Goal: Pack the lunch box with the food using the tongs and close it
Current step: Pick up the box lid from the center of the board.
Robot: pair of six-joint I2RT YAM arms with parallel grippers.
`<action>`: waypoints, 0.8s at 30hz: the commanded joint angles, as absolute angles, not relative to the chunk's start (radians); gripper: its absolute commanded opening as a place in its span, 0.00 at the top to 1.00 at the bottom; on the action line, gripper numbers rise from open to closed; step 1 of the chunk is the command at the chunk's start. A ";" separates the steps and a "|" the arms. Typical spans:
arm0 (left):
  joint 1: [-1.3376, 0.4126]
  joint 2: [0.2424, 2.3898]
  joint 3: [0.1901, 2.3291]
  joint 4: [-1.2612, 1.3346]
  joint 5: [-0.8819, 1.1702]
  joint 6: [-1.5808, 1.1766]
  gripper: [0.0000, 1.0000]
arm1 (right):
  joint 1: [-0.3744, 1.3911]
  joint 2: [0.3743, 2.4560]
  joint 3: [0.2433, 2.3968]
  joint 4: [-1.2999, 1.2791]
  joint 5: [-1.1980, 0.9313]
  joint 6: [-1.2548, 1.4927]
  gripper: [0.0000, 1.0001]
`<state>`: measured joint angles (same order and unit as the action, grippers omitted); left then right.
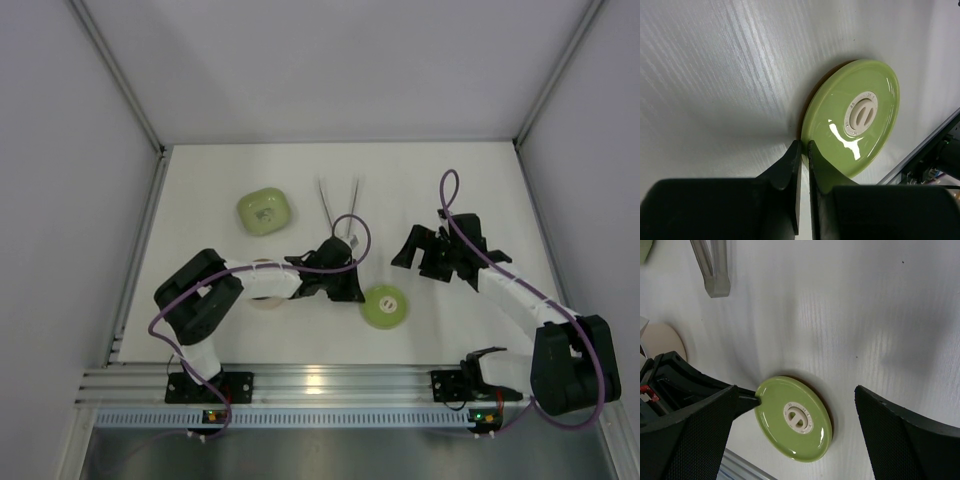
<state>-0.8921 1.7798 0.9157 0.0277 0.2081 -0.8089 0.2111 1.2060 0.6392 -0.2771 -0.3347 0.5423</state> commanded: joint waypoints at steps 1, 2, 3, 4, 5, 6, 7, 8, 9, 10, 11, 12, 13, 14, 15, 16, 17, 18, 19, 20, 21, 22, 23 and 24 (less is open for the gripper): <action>-0.896 1.729 0.946 -0.058 0.153 -0.762 1.00 | 0.202 1.200 0.661 -0.236 -0.344 0.537 0.03; -0.896 1.723 0.948 -0.063 0.149 -0.761 1.00 | 0.202 1.200 0.663 -0.238 -0.341 0.537 0.03; -0.896 1.717 0.951 -0.070 0.149 -0.761 1.00 | 0.202 1.200 0.666 -0.239 -0.342 0.538 0.03; -0.896 1.701 0.954 -0.074 0.146 -0.758 1.00 | 0.202 1.200 0.667 -0.239 -0.342 0.537 0.03; -0.896 1.694 0.957 -0.084 0.141 -0.756 1.00 | 0.202 1.200 0.669 -0.239 -0.341 0.537 0.03; -0.896 1.686 0.959 -0.087 0.138 -0.755 1.00 | 0.202 1.200 0.670 -0.241 -0.339 0.537 0.03; -0.896 1.669 0.959 -0.095 0.134 -0.750 1.00 | 0.202 1.201 0.672 -0.241 -0.339 0.535 0.03; -0.894 1.658 0.963 -0.107 0.130 -0.749 1.00 | 0.202 1.200 0.672 -0.241 -0.339 0.535 0.03; -0.894 1.652 0.965 -0.113 0.120 -0.744 1.00 | 0.202 1.201 0.673 -0.239 -0.339 0.535 0.03; -0.894 1.635 0.968 -0.120 0.117 -0.739 1.00 | 0.202 1.201 0.675 -0.241 -0.339 0.535 0.03; -0.894 1.628 0.969 -0.127 0.114 -0.736 1.00 | 0.202 1.203 0.676 -0.239 -0.339 0.537 0.03; -0.894 1.621 0.971 -0.136 0.109 -0.733 1.00 | 0.204 1.204 0.676 -0.239 -0.339 0.535 0.03; -0.893 1.606 0.973 -0.143 0.107 -0.733 1.00 | 0.203 1.206 0.676 -0.239 -0.339 0.535 0.03; -0.893 1.597 0.973 -0.147 0.104 -0.732 1.00 | 0.202 1.206 0.675 -0.238 -0.339 0.535 0.03; -0.893 1.589 0.973 -0.156 0.100 -0.732 1.00 | 0.202 1.206 0.675 -0.238 -0.339 0.537 0.03; -0.891 1.572 0.973 -0.161 0.089 -0.730 1.00 | 0.202 1.207 0.675 -0.235 -0.339 0.535 0.03; -0.891 1.562 0.970 -0.167 0.084 -0.730 1.00 | 0.202 1.209 0.673 -0.235 -0.339 0.535 0.03; -0.885 1.542 0.969 -0.173 0.081 -0.730 1.00 | 0.202 1.210 0.675 -0.235 -0.339 0.535 0.03; -0.881 1.531 0.966 -0.182 0.074 -0.729 1.00 | 0.201 1.212 0.675 -0.233 -0.341 0.537 0.03; -0.877 1.517 0.963 -0.190 0.068 -0.729 1.00 | 0.202 1.215 0.675 -0.233 -0.342 0.535 0.03; -0.868 1.488 0.962 -0.202 0.060 -0.724 1.00 | 0.202 1.215 0.676 -0.232 -0.342 0.535 0.03; -0.865 1.471 0.962 -0.224 0.051 -0.723 1.00 | 0.202 1.216 0.676 -0.232 -0.342 0.535 0.03; -0.859 1.454 0.962 -0.236 0.040 -0.721 1.00 | 0.202 1.218 0.678 -0.232 -0.344 0.532 0.03; -0.845 1.438 0.962 -0.250 0.034 -0.718 1.00 | 0.202 1.218 0.678 -0.232 -0.342 0.532 0.03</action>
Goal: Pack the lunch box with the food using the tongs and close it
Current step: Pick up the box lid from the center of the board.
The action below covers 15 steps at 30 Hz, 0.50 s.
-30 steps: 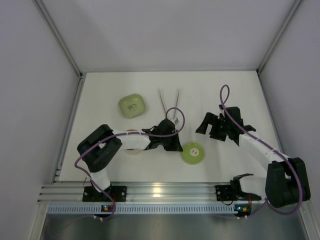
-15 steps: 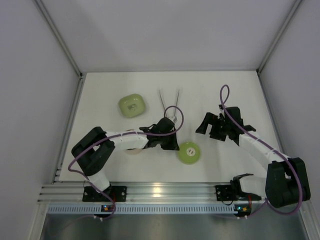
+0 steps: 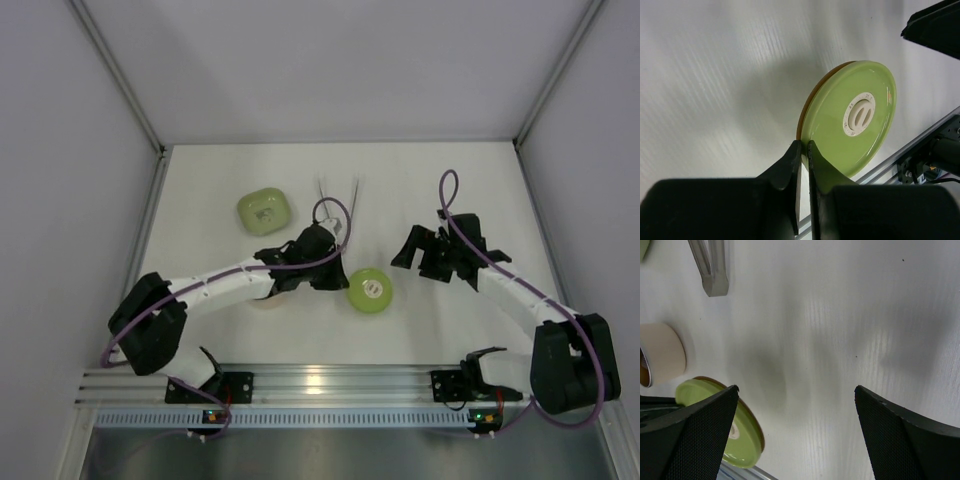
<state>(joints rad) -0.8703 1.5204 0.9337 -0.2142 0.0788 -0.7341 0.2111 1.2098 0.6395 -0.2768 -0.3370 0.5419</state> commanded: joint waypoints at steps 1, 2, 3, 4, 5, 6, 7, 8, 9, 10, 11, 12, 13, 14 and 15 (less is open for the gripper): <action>-0.836 1.398 0.962 -0.265 0.028 -0.716 1.00 | 0.202 1.219 0.680 -0.232 -0.344 0.532 0.03; -0.827 1.378 0.960 -0.296 0.017 -0.713 1.00 | 0.202 1.221 0.681 -0.232 -0.347 0.532 0.03; -0.804 1.333 0.960 -0.313 0.011 -0.712 1.00 | 0.202 1.223 0.681 -0.232 -0.347 0.529 0.03; -0.789 1.313 0.960 -0.348 0.009 -0.709 1.00 | 0.202 1.223 0.681 -0.230 -0.347 0.529 0.03; -0.775 1.290 0.960 -0.371 0.002 -0.706 1.00 | 0.202 1.221 0.681 -0.229 -0.347 0.529 0.03; -0.744 1.248 0.965 -0.396 -0.029 -0.698 1.00 | 0.202 1.220 0.681 -0.227 -0.347 0.531 0.03; -0.726 1.230 0.969 -0.422 -0.037 -0.692 1.00 | 0.202 1.218 0.680 -0.216 -0.351 0.534 0.03; -0.707 1.211 0.977 -0.475 -0.047 -0.686 1.00 | 0.202 1.219 0.675 -0.212 -0.354 0.535 0.03; -0.668 1.169 0.980 -0.500 -0.054 -0.674 1.00 | 0.202 1.221 0.675 -0.209 -0.357 0.538 0.03; -0.646 1.151 0.980 -0.523 -0.058 -0.666 1.00 | 0.202 1.224 0.675 -0.206 -0.363 0.538 0.03; -0.625 1.131 0.982 -0.544 -0.060 -0.660 0.99 | 0.202 1.232 0.678 -0.199 -0.365 0.538 0.03; -0.573 1.099 0.980 -0.587 -0.060 -0.647 0.99 | 0.202 1.236 0.680 -0.196 -0.367 0.538 0.03; -0.546 1.083 0.977 -0.609 -0.058 -0.643 0.99 | 0.202 1.245 0.680 -0.195 -0.368 0.537 0.03; -0.498 1.068 0.974 -0.629 -0.055 -0.638 0.99 | 0.202 1.249 0.684 -0.192 -0.370 0.537 0.03; -0.476 1.039 0.963 -0.659 -0.049 -0.626 0.99 | 0.202 1.252 0.686 -0.190 -0.371 0.538 0.03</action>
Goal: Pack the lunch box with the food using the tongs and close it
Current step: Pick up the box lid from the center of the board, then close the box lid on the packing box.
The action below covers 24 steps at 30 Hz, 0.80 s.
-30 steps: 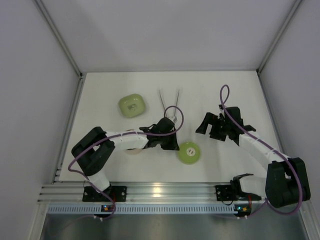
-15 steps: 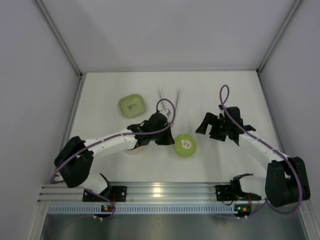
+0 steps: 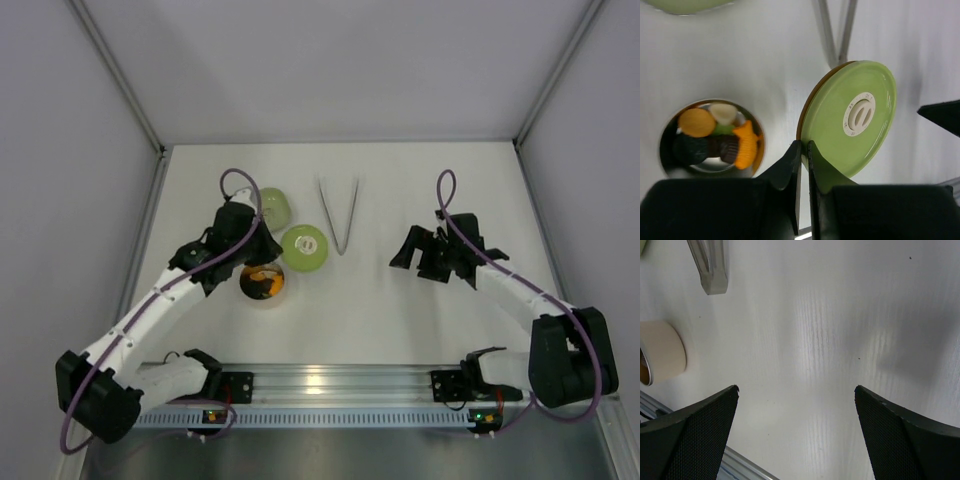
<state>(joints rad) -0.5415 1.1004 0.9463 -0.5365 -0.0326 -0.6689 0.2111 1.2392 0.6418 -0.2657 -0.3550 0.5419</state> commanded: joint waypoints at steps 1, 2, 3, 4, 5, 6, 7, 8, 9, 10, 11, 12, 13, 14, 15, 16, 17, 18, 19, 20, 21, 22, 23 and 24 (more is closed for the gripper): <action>-0.454 1.023 0.956 -0.675 -0.046 -0.624 0.99 | 0.202 1.253 0.689 -0.189 -0.374 0.535 0.03; -0.437 1.008 0.948 -0.686 -0.045 -0.620 0.99 | 0.202 1.256 0.689 -0.189 -0.374 0.535 0.03; -0.405 0.984 0.936 -0.696 -0.041 -0.614 0.99 | 0.202 1.258 0.690 -0.184 -0.374 0.535 0.03; -0.393 0.974 0.928 -0.721 -0.038 -0.611 0.99 | 0.202 1.261 0.692 -0.184 -0.376 0.537 0.03; -0.385 0.966 0.924 -0.733 -0.038 -0.609 0.99 | 0.202 1.267 0.695 -0.183 -0.377 0.535 0.03; -0.374 0.951 0.916 -0.744 -0.041 -0.607 0.99 | 0.204 1.270 0.698 -0.181 -0.376 0.535 0.03; -0.370 0.945 0.901 -0.761 -0.047 -0.607 0.99 | 0.204 1.275 0.698 -0.183 -0.377 0.534 0.03; -0.362 0.937 0.893 -0.767 -0.051 -0.609 0.99 | 0.204 1.279 0.698 -0.181 -0.379 0.535 0.03; -0.359 0.922 0.884 -0.772 -0.054 -0.609 0.99 | 0.204 1.281 0.699 -0.176 -0.379 0.535 0.03; -0.354 0.914 0.865 -0.782 -0.064 -0.609 0.99 | 0.207 1.285 0.698 -0.176 -0.379 0.534 0.03; -0.345 0.907 0.858 -0.785 -0.066 -0.609 0.99 | 0.207 1.285 0.699 -0.175 -0.379 0.534 0.03; -0.345 0.897 0.848 -0.787 -0.072 -0.612 0.99 | 0.209 1.287 0.699 -0.175 -0.379 0.534 0.03; -0.344 0.891 0.856 -0.795 -0.083 -0.615 0.99 | 0.210 1.290 0.699 -0.172 -0.379 0.535 0.03; -0.342 0.891 0.859 -0.798 -0.092 -0.615 0.99 | 0.212 1.292 0.699 -0.170 -0.379 0.535 0.03; -0.338 0.890 0.861 -0.805 -0.104 -0.623 0.97 | 0.213 1.293 0.699 -0.170 -0.379 0.534 0.03; -0.336 0.891 0.859 -0.808 -0.113 -0.624 0.97 | 0.215 1.295 0.699 -0.172 -0.380 0.535 0.03; -0.334 0.897 0.859 -0.814 -0.121 -0.629 0.97 | 0.215 1.293 0.699 -0.170 -0.380 0.534 0.03; -0.334 0.902 0.861 -0.816 -0.121 -0.630 0.97 | 0.215 1.293 0.698 -0.170 -0.379 0.532 0.03; -0.331 0.907 0.859 -0.818 -0.124 -0.634 0.96 | 0.215 1.292 0.698 -0.172 -0.379 0.534 0.03; -0.327 0.910 0.858 -0.816 -0.127 -0.635 0.96 | 0.216 1.292 0.698 -0.172 -0.379 0.532 0.03; -0.325 0.920 0.862 -0.821 -0.133 -0.637 0.96 | 0.215 1.295 0.698 -0.172 -0.379 0.529 0.03; -0.322 0.923 0.861 -0.821 -0.138 -0.638 0.96 | 0.215 1.295 0.698 -0.170 -0.379 0.529 0.03; -0.319 0.926 0.859 -0.819 -0.143 -0.640 0.96 | 0.215 1.296 0.695 -0.169 -0.380 0.531 0.03; -0.318 0.931 0.856 -0.815 -0.147 -0.640 0.96 | 0.216 1.298 0.693 -0.163 -0.382 0.532 0.03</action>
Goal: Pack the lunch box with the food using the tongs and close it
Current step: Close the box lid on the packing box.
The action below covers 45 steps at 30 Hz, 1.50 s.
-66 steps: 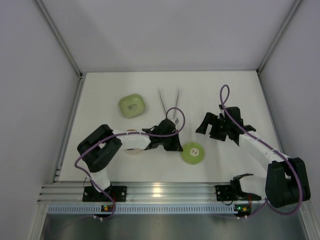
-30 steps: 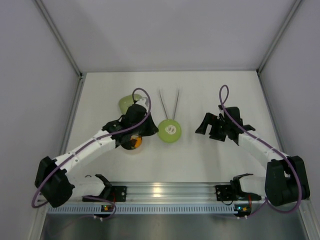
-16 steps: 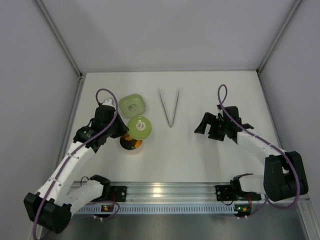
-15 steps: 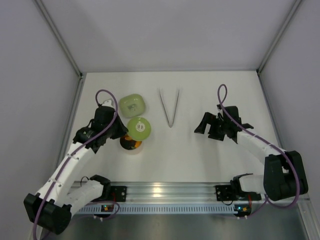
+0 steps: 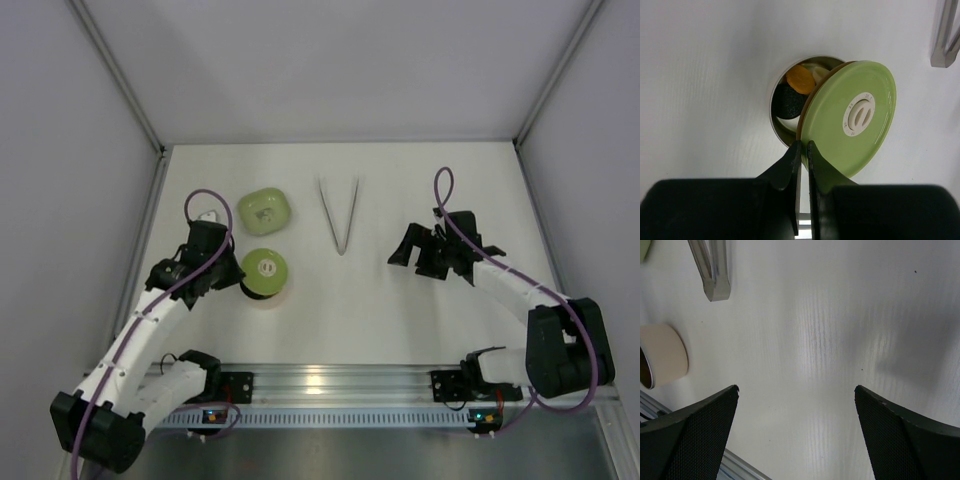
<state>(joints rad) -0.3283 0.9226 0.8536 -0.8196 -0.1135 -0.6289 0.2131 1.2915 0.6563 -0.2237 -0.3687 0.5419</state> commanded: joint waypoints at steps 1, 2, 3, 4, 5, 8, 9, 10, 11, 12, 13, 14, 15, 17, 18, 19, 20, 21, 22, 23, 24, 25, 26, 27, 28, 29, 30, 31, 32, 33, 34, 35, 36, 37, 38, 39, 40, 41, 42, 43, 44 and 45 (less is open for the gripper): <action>-0.316 0.936 0.856 -0.815 -0.152 -0.641 0.97 | 0.216 1.301 0.695 -0.163 -0.387 0.532 0.03; -0.316 0.939 0.853 -0.813 -0.156 -0.646 0.98 | 0.215 1.304 0.693 -0.160 -0.388 0.534 0.03; -0.316 0.942 0.850 -0.808 -0.163 -0.652 0.98 | 0.216 1.304 0.695 -0.156 -0.391 0.532 0.03; -0.316 0.943 0.842 -0.796 -0.163 -0.655 0.98 | 0.216 1.308 0.696 -0.158 -0.394 0.532 0.03; -0.316 0.953 0.838 -0.793 -0.158 -0.661 0.98 | 0.216 1.308 0.698 -0.160 -0.394 0.531 0.03; -0.316 0.969 0.822 -0.772 -0.144 -0.670 0.98 | 0.216 1.313 0.704 -0.166 -0.394 0.522 0.03; -0.316 0.973 0.819 -0.769 -0.144 -0.670 0.98 | 0.218 1.313 0.707 -0.169 -0.394 0.519 0.03; -0.314 0.977 0.816 -0.765 -0.144 -0.672 0.98 | 0.216 1.313 0.706 -0.169 -0.394 0.518 0.03; -0.316 0.983 0.813 -0.759 -0.147 -0.673 0.98 | 0.216 1.312 0.707 -0.169 -0.394 0.518 0.03; -0.316 0.988 0.810 -0.758 -0.149 -0.675 0.98 | 0.216 1.313 0.706 -0.167 -0.396 0.520 0.03; -0.316 0.989 0.805 -0.753 -0.149 -0.675 0.98 | 0.216 1.313 0.704 -0.164 -0.394 0.520 0.03; -0.316 0.994 0.804 -0.752 -0.150 -0.676 0.98 | 0.216 1.313 0.704 -0.164 -0.396 0.520 0.03; -0.314 0.997 0.804 -0.750 -0.155 -0.678 0.98 | 0.216 1.313 0.703 -0.163 -0.396 0.520 0.03; -0.314 0.996 0.798 -0.744 -0.161 -0.680 0.98 | 0.216 1.315 0.699 -0.158 -0.396 0.520 0.03; -0.316 0.999 0.796 -0.742 -0.164 -0.680 0.98 | 0.216 1.316 0.698 -0.160 -0.396 0.519 0.03; -0.314 1.000 0.796 -0.744 -0.170 -0.684 0.98 | 0.216 1.318 0.696 -0.158 -0.394 0.518 0.03; -0.314 1.000 0.792 -0.742 -0.175 -0.684 0.98 | 0.216 1.318 0.698 -0.160 -0.396 0.518 0.03; -0.313 1.002 0.790 -0.735 -0.173 -0.683 0.97 | 0.216 1.321 0.698 -0.158 -0.397 0.518 0.03; -0.313 1.005 0.788 -0.733 -0.172 -0.683 0.97 | 0.216 1.319 0.699 -0.160 -0.397 0.518 0.03; -0.313 1.017 0.787 -0.732 -0.170 -0.683 0.97 | 0.216 1.318 0.699 -0.160 -0.397 0.517 0.03; -0.313 1.022 0.785 -0.729 -0.170 -0.683 0.97 | 0.216 1.318 0.701 -0.161 -0.396 0.515 0.03; -0.313 1.025 0.782 -0.723 -0.169 -0.681 0.97 | 0.216 1.318 0.701 -0.163 -0.396 0.515 0.03; -0.311 1.028 0.779 -0.721 -0.170 -0.683 0.97 | 0.218 1.318 0.701 -0.163 -0.396 0.515 0.03; -0.311 1.029 0.772 -0.710 -0.173 -0.683 0.97 | 0.216 1.319 0.701 -0.163 -0.394 0.515 0.03; -0.311 1.034 0.769 -0.709 -0.172 -0.683 0.97 | 0.216 1.318 0.700 -0.163 -0.394 0.514 0.03; -0.311 1.038 0.769 -0.706 -0.173 -0.684 0.97 | 0.216 1.318 0.698 -0.163 -0.393 0.514 0.03; -0.311 1.040 0.764 -0.700 -0.175 -0.684 0.97 | 0.216 1.318 0.698 -0.163 -0.391 0.514 0.03; -0.310 1.048 0.761 -0.695 -0.173 -0.681 0.97 | 0.216 1.318 0.696 -0.161 -0.390 0.514 0.03; -0.310 1.052 0.761 -0.693 -0.175 -0.681 0.98 | 0.216 1.318 0.696 -0.163 -0.390 0.512 0.03; -0.310 1.055 0.758 -0.692 -0.172 -0.680 0.98 | 0.215 1.318 0.695 -0.163 -0.390 0.512 0.03; -0.310 1.061 0.756 -0.686 -0.173 -0.680 0.98 | 0.216 1.318 0.693 -0.163 -0.388 0.514 0.03; -0.310 1.063 0.755 -0.683 -0.173 -0.678 0.98 | 0.215 1.318 0.695 -0.163 -0.390 0.514 0.03; -0.308 1.066 0.750 -0.678 -0.170 -0.678 0.98 | 0.215 1.316 0.695 -0.163 -0.388 0.514 0.03; -0.308 1.066 0.749 -0.673 -0.172 -0.677 0.98 | 0.215 1.318 0.695 -0.164 -0.388 0.514 0.03; -0.308 1.069 0.747 -0.670 -0.172 -0.676 0.98 | 0.215 1.316 0.698 -0.164 -0.388 0.512 0.03; -0.307 1.071 0.746 -0.669 -0.172 -0.675 0.98 | 0.215 1.316 0.698 -0.166 -0.388 0.512 0.03; -0.305 1.077 0.747 -0.667 -0.173 -0.675 0.98 | 0.216 1.316 0.698 -0.167 -0.387 0.512 0.03; -0.305 1.078 0.746 -0.666 -0.173 -0.675 0.98 | 0.215 1.315 0.698 -0.166 -0.387 0.512 0.03; -0.305 1.080 0.746 -0.664 -0.176 -0.673 0.97 | 0.216 1.315 0.698 -0.167 -0.387 0.512 0.03; -0.304 1.083 0.744 -0.660 -0.181 -0.672 0.97 | 0.215 1.315 0.699 -0.167 -0.387 0.511 0.03; -0.304 1.083 0.742 -0.658 -0.183 -0.672 0.96 | 0.215 1.315 0.698 -0.166 -0.387 0.512 0.03; -0.302 1.089 0.742 -0.657 -0.186 -0.670 0.95 | 0.215 1.313 0.698 -0.167 -0.385 0.511 0.03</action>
<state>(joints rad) -0.3084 1.0782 0.7517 -0.7078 -0.1703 -0.6777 0.2138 1.3167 0.6567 -0.2161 -0.3866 0.5312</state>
